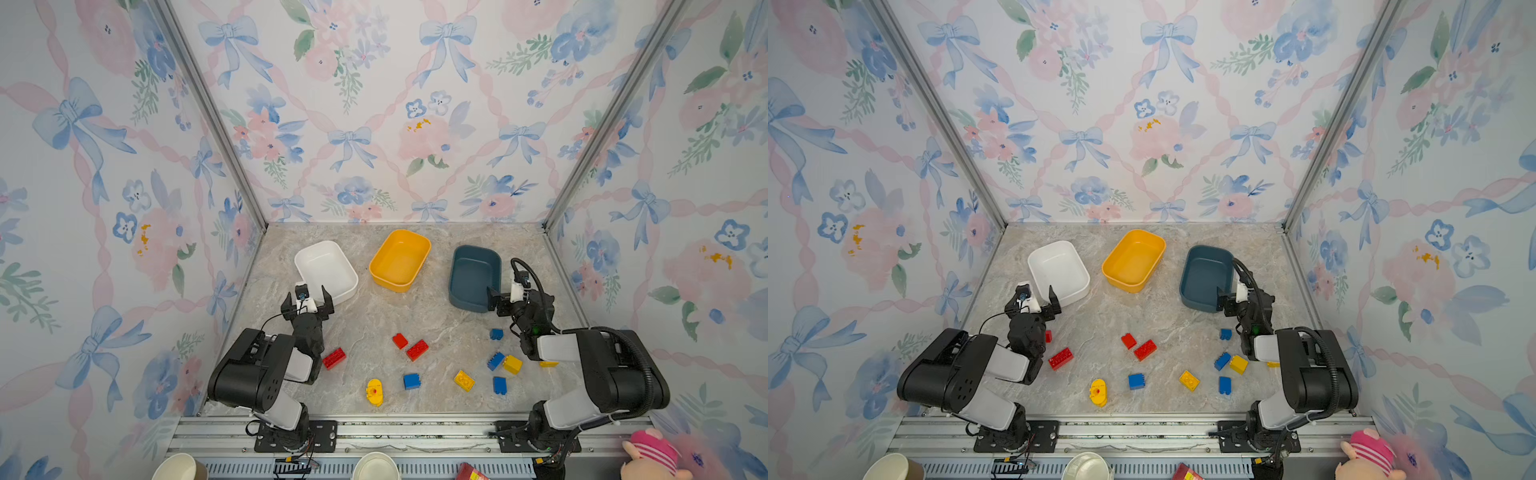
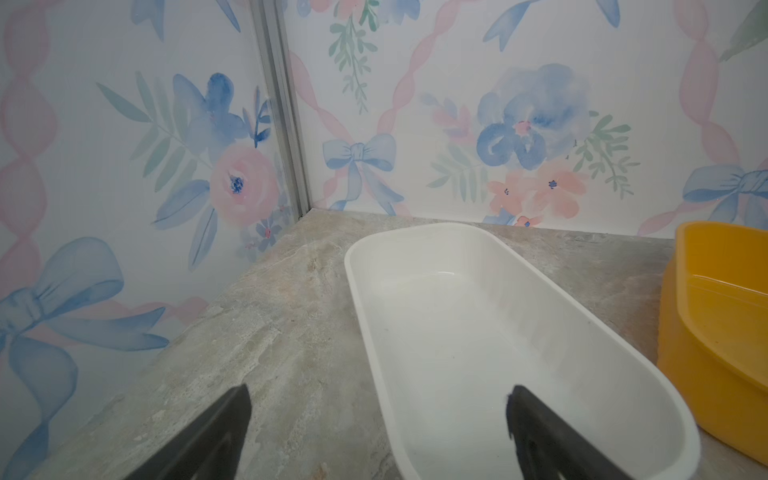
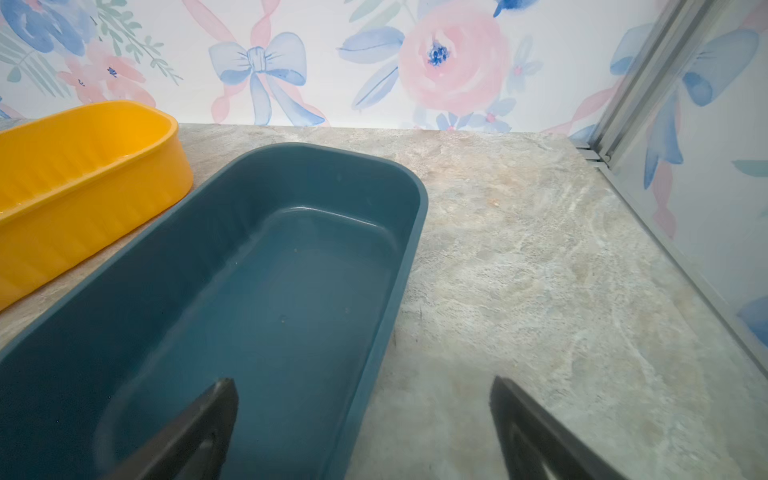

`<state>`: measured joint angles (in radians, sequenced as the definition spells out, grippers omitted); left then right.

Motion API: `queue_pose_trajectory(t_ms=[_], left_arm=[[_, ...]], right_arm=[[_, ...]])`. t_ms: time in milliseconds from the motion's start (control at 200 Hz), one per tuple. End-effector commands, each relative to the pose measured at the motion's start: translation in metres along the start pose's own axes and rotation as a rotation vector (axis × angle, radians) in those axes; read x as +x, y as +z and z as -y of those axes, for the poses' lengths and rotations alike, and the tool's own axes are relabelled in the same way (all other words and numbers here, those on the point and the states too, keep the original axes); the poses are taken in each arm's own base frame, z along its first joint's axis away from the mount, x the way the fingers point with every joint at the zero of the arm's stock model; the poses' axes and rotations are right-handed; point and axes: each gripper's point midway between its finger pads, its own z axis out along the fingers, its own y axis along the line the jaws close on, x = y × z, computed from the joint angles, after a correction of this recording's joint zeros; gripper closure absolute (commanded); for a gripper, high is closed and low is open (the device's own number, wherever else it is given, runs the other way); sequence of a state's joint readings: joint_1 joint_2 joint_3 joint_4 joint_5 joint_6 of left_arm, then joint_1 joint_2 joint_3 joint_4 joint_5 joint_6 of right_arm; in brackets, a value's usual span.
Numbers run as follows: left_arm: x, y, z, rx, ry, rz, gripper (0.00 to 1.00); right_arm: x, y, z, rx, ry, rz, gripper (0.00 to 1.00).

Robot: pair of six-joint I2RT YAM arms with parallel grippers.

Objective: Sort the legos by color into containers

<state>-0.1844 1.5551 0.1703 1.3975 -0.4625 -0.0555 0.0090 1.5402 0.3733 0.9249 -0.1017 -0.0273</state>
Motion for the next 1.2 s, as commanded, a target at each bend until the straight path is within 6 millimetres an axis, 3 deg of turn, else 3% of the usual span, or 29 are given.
queue_pose_trajectory(t_ms=[0,1195], left_arm=[[0.001,0.0004,0.001,0.009,-0.001,-0.001,0.02],[0.0001,0.0003,0.0007,0.01,-0.003,0.001,0.02]], right_arm=[[-0.0017,0.0017,-0.0007,-0.008,0.006,0.005,0.03],[-0.0015,0.002,0.0022,-0.016,0.024,0.003,0.03]])
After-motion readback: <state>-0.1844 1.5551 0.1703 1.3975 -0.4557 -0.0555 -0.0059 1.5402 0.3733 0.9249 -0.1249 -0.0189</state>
